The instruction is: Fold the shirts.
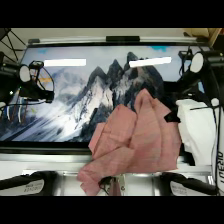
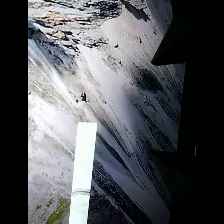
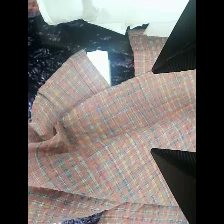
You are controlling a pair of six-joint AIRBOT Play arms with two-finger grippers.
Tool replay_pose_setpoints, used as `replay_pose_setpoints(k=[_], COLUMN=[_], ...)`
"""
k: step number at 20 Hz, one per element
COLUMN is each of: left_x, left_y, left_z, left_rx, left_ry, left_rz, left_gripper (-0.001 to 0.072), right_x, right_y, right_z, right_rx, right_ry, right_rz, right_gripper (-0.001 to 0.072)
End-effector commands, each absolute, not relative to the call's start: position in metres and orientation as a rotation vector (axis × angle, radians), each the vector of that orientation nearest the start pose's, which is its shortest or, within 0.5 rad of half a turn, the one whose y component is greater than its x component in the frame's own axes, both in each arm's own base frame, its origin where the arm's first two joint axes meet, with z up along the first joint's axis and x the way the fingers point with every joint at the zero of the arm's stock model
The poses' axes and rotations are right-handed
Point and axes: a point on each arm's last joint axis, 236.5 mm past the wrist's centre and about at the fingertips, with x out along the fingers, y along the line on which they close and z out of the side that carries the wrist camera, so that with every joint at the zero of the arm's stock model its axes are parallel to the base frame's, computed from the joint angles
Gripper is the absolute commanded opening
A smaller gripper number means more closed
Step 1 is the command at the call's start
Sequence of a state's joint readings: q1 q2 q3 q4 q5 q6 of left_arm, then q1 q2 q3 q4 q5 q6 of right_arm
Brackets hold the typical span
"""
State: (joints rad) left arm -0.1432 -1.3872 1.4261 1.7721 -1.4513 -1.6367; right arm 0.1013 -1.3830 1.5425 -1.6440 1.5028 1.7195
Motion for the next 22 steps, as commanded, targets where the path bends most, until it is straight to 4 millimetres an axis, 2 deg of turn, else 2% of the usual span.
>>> replay_pose_setpoints(k=[1,22], left_x=[0.3847,0.3840], left_y=[-0.0082,-0.0128], left_z=[0.0473,0.0464], left_rx=[0.207,0.190], left_ry=[1.386,1.389], left_rz=[0.075,0.061], left_gripper=[0.0613,0.0613], right_x=[0.3929,0.3929], right_y=[0.0226,0.0226], right_z=[0.0816,0.0816], right_rx=[0.005,0.005], right_ry=[1.334,1.334], right_rz=[-0.072,-0.072], right_gripper=[0.0580,0.0580])
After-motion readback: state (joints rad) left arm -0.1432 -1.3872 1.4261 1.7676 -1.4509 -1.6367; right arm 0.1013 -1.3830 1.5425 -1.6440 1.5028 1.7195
